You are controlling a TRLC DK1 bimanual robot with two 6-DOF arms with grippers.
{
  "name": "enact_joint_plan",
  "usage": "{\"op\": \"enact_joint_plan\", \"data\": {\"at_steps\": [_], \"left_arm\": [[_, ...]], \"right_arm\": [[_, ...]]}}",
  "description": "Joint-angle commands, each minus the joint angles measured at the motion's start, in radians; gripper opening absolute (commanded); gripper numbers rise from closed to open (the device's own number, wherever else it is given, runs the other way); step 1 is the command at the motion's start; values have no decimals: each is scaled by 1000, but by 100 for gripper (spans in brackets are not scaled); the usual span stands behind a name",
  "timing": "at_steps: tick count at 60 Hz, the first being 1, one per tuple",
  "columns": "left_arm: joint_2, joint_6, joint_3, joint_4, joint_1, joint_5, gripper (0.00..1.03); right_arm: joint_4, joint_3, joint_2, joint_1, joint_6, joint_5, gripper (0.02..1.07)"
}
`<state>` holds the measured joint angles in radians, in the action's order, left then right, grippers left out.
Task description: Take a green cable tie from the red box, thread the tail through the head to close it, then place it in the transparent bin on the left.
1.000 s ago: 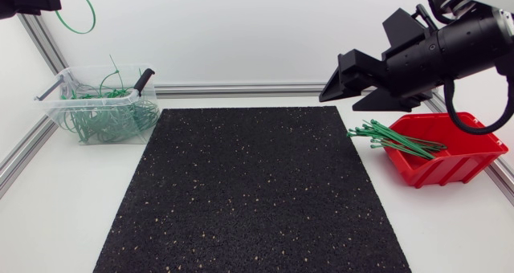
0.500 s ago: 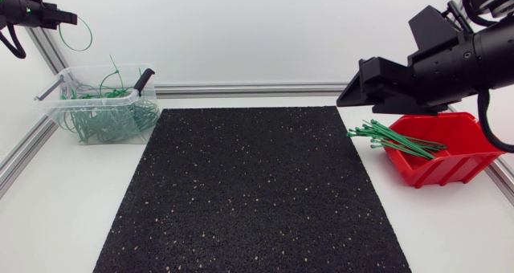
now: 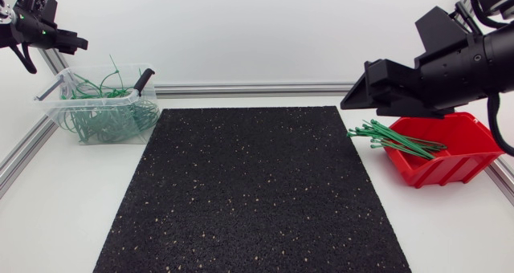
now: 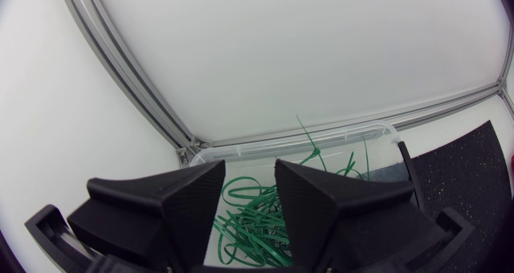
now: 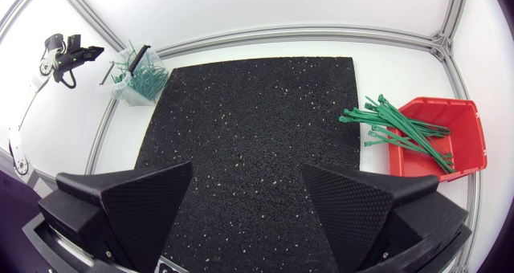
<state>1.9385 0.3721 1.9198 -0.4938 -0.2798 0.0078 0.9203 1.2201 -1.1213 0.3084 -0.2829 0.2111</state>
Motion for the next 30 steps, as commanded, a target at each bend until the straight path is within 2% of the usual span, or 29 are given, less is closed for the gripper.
{"op": "enact_joint_plan", "data": {"at_steps": [1, 30], "left_arm": [[10, 30, 53, -34, 13, -8, 100], [-76, 13, 18, -40, 13, 1, 100]], "right_arm": [[17, -33, 14, 11, 21, -6, 102], [17, -39, 31, 3, 31, -9, 102]]}}
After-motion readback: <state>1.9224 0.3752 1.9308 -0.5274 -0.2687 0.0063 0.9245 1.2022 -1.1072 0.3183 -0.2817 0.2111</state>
